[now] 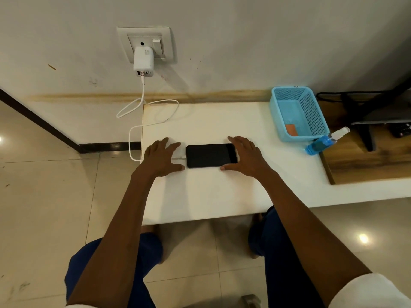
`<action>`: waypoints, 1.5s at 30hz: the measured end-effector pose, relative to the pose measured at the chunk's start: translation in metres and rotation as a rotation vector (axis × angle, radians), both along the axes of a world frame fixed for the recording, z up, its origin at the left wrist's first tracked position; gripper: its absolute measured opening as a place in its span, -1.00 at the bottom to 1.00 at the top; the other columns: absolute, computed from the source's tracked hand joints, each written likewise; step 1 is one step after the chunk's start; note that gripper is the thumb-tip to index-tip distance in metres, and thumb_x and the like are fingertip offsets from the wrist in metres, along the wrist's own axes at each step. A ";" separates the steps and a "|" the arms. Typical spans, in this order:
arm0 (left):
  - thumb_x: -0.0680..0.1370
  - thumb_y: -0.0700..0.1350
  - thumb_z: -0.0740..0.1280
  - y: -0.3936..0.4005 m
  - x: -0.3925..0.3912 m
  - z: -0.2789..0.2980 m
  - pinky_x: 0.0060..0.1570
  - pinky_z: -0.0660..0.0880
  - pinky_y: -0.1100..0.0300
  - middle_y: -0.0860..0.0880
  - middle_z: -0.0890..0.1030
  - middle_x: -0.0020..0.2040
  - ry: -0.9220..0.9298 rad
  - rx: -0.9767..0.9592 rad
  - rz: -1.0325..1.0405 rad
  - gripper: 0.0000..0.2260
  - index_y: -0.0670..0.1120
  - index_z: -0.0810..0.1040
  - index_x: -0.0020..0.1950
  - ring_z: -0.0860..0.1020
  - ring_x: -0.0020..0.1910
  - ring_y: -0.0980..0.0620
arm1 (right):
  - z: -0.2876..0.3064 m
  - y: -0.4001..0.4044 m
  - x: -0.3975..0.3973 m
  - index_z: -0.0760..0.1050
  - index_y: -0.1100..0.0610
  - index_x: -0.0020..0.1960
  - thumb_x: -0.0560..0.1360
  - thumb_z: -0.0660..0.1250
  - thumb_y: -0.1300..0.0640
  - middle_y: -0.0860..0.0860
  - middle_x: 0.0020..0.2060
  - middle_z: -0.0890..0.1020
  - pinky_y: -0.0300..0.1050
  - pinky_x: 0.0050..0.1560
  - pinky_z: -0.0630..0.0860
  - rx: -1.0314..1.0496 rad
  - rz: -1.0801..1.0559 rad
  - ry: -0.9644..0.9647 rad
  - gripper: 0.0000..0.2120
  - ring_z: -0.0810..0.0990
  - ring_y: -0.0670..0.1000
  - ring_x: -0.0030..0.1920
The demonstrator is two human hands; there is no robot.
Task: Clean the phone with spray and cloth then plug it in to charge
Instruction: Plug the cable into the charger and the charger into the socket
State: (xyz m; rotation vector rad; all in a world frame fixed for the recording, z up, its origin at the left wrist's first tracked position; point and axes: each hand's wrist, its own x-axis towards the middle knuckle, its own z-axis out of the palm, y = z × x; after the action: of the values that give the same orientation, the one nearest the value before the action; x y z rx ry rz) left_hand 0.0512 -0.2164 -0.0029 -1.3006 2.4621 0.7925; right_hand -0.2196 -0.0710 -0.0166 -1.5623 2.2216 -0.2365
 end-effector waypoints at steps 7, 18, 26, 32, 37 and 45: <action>0.50 0.19 0.41 -0.001 -0.011 -0.002 0.53 -0.05 -0.11 -0.10 -0.01 0.63 0.019 -0.032 -0.039 -0.39 0.19 0.29 0.51 -0.05 0.59 -0.22 | -0.001 0.001 -0.006 0.14 -0.09 0.57 0.37 0.47 -0.29 0.03 0.59 0.09 0.16 0.51 0.14 0.069 0.009 -0.079 -0.10 0.03 0.09 0.58; 0.58 0.02 0.36 -0.016 0.012 0.013 0.31 0.39 -0.07 -0.08 0.50 0.36 0.266 -0.153 0.343 -0.68 -0.06 0.54 0.30 0.50 0.30 -0.14 | 0.013 -0.041 0.022 0.56 -0.06 0.26 0.57 0.33 -0.07 -0.11 0.22 0.60 -0.11 0.31 0.38 -0.233 0.014 -0.134 -0.71 0.47 0.02 0.32; 0.60 0.03 0.33 -0.028 0.037 0.015 0.36 0.36 -0.11 -0.13 0.50 0.35 0.241 -0.149 0.479 -0.61 -0.09 0.47 0.39 0.45 0.35 -0.13 | 0.028 -0.163 0.083 0.16 -0.02 0.58 0.66 0.14 0.02 -0.02 0.57 0.21 0.07 0.37 0.36 -0.035 0.358 0.134 -0.50 0.23 0.05 0.53; 0.61 0.08 0.30 -0.027 0.033 0.013 0.42 0.29 -0.15 -0.12 0.34 0.50 0.186 -0.091 0.444 -0.51 -0.08 0.36 0.48 0.33 0.47 -0.16 | 0.020 -0.188 0.093 0.11 -0.03 0.60 0.69 0.06 0.00 0.00 0.61 0.10 0.07 0.35 0.38 0.020 0.503 0.343 -0.51 0.13 0.03 0.57; 0.60 0.09 0.30 -0.029 0.034 0.011 0.41 0.29 -0.17 -0.12 0.29 0.53 0.178 -0.043 0.456 -0.48 -0.09 0.33 0.49 0.29 0.50 -0.16 | 0.013 -0.169 0.076 0.26 -0.01 0.55 0.67 0.11 0.00 -0.01 0.55 0.25 -0.02 0.34 0.34 -0.078 0.381 0.273 -0.55 0.35 0.04 0.46; 0.60 0.13 0.29 -0.026 0.022 0.006 0.42 0.30 -0.11 -0.06 0.34 0.51 0.196 0.035 0.370 -0.48 -0.08 0.34 0.49 0.35 0.46 -0.09 | 0.008 -0.130 0.047 0.47 -0.10 0.41 0.66 0.14 -0.08 -0.06 0.38 0.47 -0.01 0.19 0.41 -0.139 0.216 0.315 -0.64 0.51 0.07 0.29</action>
State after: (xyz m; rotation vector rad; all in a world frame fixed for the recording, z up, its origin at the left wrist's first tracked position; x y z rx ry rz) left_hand 0.0735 -0.2421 0.0035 -1.7716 2.3652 1.0904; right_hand -0.1721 -0.2013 -0.0090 -2.0200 2.2786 -0.0868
